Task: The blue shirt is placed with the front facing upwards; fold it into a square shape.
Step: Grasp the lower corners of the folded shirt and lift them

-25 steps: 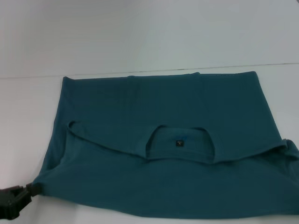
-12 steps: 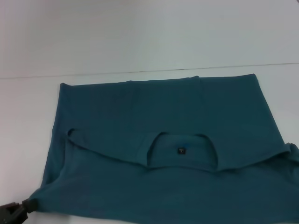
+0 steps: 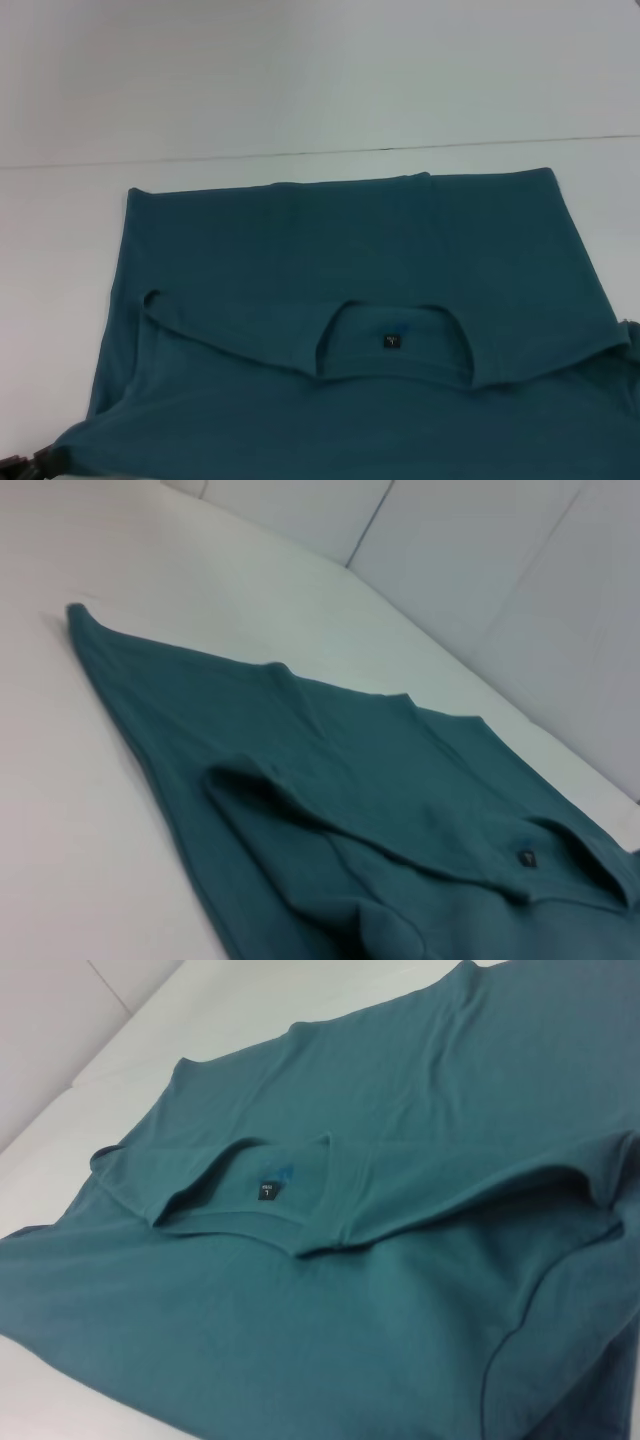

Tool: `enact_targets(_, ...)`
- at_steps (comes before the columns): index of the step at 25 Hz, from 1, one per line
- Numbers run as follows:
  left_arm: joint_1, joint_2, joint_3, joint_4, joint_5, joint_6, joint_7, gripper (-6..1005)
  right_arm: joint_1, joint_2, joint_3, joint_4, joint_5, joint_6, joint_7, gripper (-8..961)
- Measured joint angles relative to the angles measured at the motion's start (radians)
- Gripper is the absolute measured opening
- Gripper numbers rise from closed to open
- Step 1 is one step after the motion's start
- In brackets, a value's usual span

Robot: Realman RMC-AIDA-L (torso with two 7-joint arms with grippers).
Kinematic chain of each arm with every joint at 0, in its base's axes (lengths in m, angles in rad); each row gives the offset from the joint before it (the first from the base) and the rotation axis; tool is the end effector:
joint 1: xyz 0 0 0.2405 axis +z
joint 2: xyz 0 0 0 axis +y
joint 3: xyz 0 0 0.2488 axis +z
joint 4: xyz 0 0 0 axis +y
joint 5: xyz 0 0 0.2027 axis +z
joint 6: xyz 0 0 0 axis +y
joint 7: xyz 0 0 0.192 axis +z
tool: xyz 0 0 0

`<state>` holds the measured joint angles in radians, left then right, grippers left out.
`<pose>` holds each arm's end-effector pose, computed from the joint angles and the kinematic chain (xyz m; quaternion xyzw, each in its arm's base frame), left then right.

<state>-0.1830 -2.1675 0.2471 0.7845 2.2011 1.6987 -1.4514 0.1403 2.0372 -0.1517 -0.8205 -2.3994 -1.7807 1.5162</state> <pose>-0.3443 0.2270 -0.0086 -0.8251 -0.4392 -0.2670 0.2344 0.3919 0.1858 0.0378 -0.8185 0.4956 0.1786 0.2294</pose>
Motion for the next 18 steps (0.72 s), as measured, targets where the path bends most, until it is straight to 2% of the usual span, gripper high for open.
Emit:
enact_targets(8,0.04,-0.002,-0.044,-0.012,0.0,0.055,0.015,30,-0.022,-0.002,0.089,0.002,-0.001,-0.027,-0.036,76)
enact_targets(12,0.058,-0.003,-0.063,-0.024,0.001,0.07,0.023,30,-0.027,0.001,0.097,0.003,-0.001,-0.03,-0.046,77)
enact_targets(18,0.039,-0.003,-0.067,-0.031,0.021,0.068,0.023,30,-0.011,0.001,0.09,0.03,-0.002,-0.022,-0.048,78)
